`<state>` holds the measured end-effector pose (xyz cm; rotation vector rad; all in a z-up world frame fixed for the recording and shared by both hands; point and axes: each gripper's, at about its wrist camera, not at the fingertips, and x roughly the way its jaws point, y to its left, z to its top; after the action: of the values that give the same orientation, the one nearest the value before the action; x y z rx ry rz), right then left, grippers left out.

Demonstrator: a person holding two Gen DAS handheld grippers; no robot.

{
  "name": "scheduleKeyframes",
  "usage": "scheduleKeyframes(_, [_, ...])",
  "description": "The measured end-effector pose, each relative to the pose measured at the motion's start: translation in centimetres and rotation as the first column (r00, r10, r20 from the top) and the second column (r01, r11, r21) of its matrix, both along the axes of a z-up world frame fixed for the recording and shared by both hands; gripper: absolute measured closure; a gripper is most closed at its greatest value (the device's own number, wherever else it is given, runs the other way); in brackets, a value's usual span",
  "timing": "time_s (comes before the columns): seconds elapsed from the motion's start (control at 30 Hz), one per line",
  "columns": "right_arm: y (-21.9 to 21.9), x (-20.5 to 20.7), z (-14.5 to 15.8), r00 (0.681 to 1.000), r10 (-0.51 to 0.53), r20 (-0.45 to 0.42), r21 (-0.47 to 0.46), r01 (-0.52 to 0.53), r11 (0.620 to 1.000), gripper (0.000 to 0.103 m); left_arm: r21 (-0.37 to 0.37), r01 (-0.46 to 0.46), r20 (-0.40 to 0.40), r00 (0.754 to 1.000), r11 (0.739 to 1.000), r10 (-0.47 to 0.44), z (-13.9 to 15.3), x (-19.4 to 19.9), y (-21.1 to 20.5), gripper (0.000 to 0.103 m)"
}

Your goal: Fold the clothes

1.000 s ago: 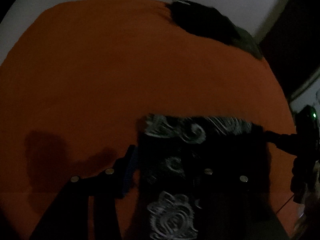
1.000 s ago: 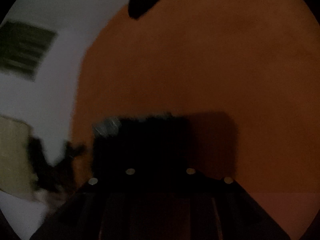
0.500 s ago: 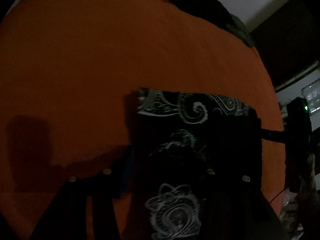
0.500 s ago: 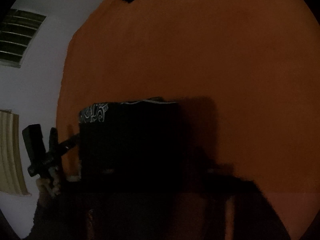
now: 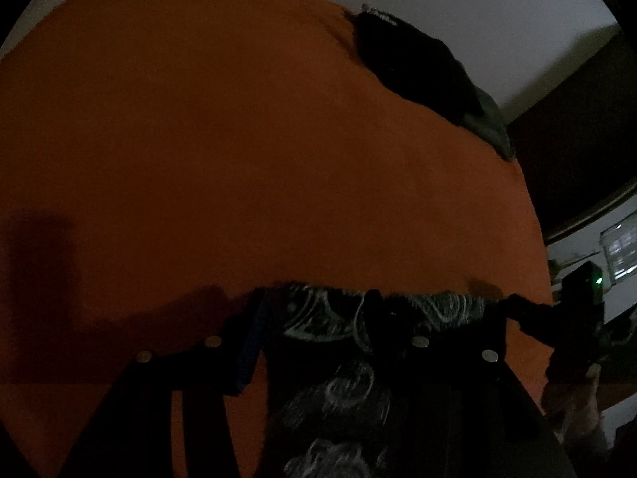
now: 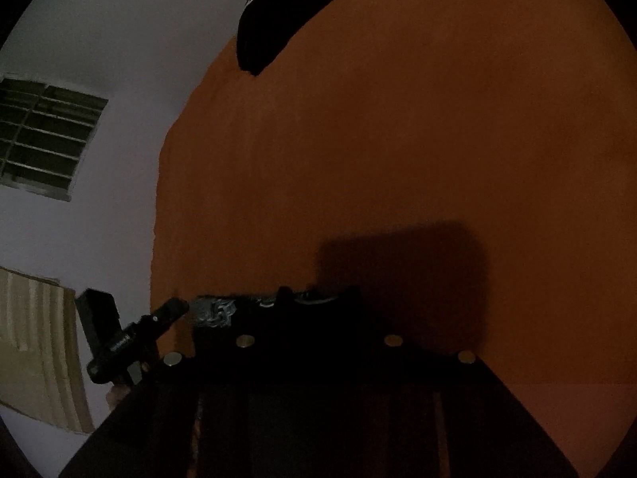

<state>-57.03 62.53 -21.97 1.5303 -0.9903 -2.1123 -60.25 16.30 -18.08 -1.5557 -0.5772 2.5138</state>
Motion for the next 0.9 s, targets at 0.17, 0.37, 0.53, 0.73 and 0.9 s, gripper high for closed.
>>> scheduleKeyframes(0.17, [0.1, 3.3, 1.5, 0.998, 0.069, 0.003, 0.067, -0.069, 0.995, 0.075, -0.076, 0.082, 0.006, 0.997, 0.994, -0.081, 2.2, 4.1, 1.6, 0.052])
scheduleKeyframes(0.37, [-0.8, 12.0, 0.3, 0.989, 0.133, 0.07, 0.045, -0.136, 0.99, 0.074, 0.016, 0.12, 0.037, 0.992, 0.993, -0.121, 0.4, 12.5, 5.3, 0.05])
scheduleKeyframes(0.53, [-3.3, 18.5, -1.8, 0.973, 0.206, 0.103, 0.009, -0.208, 0.978, 0.074, -0.032, 0.176, 0.086, 0.981, 0.984, -0.173, -1.8, 17.3, 8.4, 0.05])
scheduleKeyframes(0.73, [-3.9, 19.6, -2.1, 0.982, 0.168, 0.089, 0.055, -0.173, 0.983, 0.074, 0.003, 0.166, 0.039, 0.985, 0.986, -0.166, -0.3, 16.3, 10.4, 0.045])
scheduleKeyframes(0.9, [-5.4, 18.5, -0.2, 0.983, 0.171, -0.062, 0.074, -0.167, 0.983, 0.074, -0.111, 0.222, -0.032, 0.973, 0.969, -0.227, 0.9, 13.0, 15.6, 0.036])
